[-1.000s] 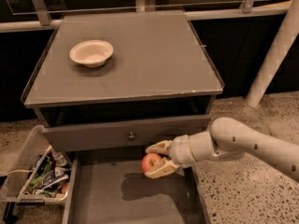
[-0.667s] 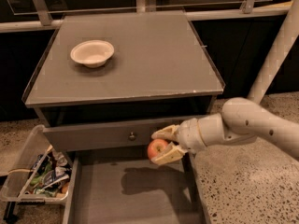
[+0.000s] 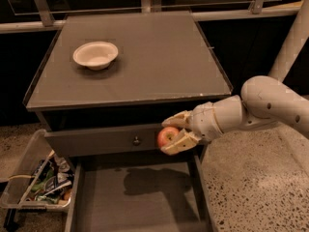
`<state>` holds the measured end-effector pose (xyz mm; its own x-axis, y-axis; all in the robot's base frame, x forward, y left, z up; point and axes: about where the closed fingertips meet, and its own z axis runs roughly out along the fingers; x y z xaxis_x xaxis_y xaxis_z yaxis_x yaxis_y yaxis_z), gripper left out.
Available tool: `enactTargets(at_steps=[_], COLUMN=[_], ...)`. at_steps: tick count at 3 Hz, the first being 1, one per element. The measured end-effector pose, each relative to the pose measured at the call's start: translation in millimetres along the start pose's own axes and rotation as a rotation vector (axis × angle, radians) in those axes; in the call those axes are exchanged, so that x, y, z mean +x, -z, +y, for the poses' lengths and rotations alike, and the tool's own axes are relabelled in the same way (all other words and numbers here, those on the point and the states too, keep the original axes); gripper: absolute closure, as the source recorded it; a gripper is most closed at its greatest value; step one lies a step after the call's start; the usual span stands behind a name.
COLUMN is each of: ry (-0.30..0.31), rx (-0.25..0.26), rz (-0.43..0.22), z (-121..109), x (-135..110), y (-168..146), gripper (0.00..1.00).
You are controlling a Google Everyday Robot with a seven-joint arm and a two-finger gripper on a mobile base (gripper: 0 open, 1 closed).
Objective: Pick apple from middle drawer and place on counter
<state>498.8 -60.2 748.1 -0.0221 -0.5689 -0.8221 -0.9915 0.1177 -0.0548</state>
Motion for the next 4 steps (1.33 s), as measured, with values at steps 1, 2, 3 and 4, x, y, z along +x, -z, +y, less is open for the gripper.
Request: enactTargets(at_steps=[1,2,3,4], ry=[0.040,0.108,0.178,0.245], rx=[0.014,0.041,0.087,0.151], rz=[0.017,0.009,-0.003,-0.026], z=[-4.5,-12.7,-22.5,-46.3], x=[-16.4,-52.2,-90.1,-132.0], y=[12.3,44.7,85.7,133.9], gripper=[1.00,1.00,1.00,1.00])
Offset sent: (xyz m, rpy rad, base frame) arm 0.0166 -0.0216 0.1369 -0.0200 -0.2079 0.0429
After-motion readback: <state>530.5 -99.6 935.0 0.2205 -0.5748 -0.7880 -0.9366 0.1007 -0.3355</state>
